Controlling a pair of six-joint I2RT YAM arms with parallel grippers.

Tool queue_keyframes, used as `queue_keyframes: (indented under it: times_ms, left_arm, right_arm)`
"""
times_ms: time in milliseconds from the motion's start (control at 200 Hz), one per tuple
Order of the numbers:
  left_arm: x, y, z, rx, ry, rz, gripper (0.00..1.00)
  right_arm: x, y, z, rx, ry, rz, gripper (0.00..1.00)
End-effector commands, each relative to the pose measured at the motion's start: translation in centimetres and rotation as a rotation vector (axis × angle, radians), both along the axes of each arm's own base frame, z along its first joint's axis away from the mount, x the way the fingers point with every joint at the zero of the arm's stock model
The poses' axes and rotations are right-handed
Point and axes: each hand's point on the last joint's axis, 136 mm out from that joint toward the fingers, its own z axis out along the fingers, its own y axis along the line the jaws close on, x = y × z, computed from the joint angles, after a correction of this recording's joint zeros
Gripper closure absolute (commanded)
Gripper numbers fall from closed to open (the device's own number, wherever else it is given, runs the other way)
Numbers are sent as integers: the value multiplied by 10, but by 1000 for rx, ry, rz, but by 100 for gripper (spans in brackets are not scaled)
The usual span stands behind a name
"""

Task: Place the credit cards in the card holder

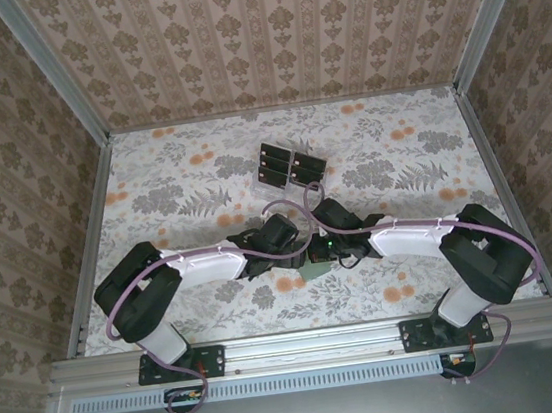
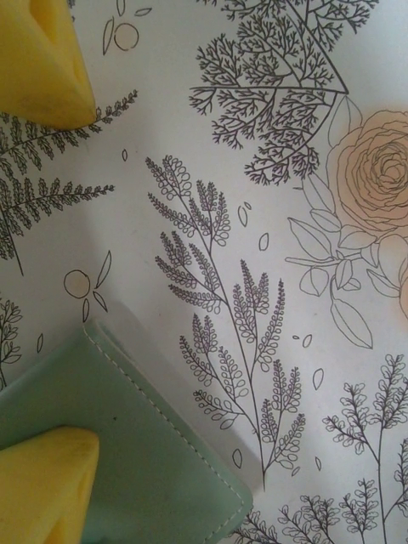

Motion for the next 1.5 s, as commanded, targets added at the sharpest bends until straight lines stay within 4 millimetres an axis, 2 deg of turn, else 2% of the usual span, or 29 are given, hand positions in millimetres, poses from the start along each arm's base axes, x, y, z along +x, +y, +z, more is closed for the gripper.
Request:
queue_keyframes:
  times_ms: [0, 190, 410, 590, 770, 890, 910, 1070, 1195, 1265, 1275, 1295, 1305, 1315, 1370, 1405, 1495]
  left_arm:
    - [-12, 14, -19, 58, 48, 11, 6]
    - [-7, 19, -7, -6, 47, 64, 5]
    - [2, 39, 3, -122, 59, 191, 5]
    - [2, 37, 4, -136, 73, 185, 5]
    - [3, 31, 3, -152, 81, 173, 5]
    - [4, 31, 5, -155, 78, 171, 5]
    - [5, 31, 6, -157, 77, 171, 5]
    - [10, 38, 14, -152, 71, 186, 5]
    - [22, 52, 32, -145, 28, 213, 3]
    - [32, 66, 51, -134, -23, 234, 2]
    - [33, 69, 54, -132, -31, 238, 1]
    - [37, 75, 61, -129, -48, 251, 1]
    - [38, 77, 65, -129, -58, 255, 1]
    - [40, 81, 68, -126, -64, 262, 0]
    - [46, 98, 88, -132, -114, 288, 0]
    - [49, 111, 101, -131, -148, 316, 0]
    - [56, 151, 135, -132, -259, 402, 0]
  right_arm:
    - [-19, -9, -28, -92, 74, 21, 100]
    - [-29, -20, -39, -150, 89, 22, 100]
    - [-34, -32, -44, -257, 86, 36, 100]
    - [-38, -39, -50, -352, 96, 55, 100]
    - [-42, -36, -57, -371, 120, 69, 100]
    - [-41, -27, -47, -325, 111, 72, 100]
    - [-40, -24, -43, -313, 104, 73, 99]
    - [-22, 3, -2, -209, 35, 85, 69]
    - [-5, 28, 47, -94, -48, 93, 49]
    - [2, 32, 77, -38, -99, 79, 37]
    - [3, 33, 81, -31, -106, 76, 34]
    - [4, 33, 89, -14, -121, 70, 18]
    - [5, 32, 94, -6, -129, 66, 5]
    - [6, 32, 98, 3, -138, 63, 1]
    - [8, 26, 114, 29, -164, 43, 0]
    - [10, 19, 135, 56, -209, 27, 0]
    - [19, -16, 160, 33, -291, -50, 0]
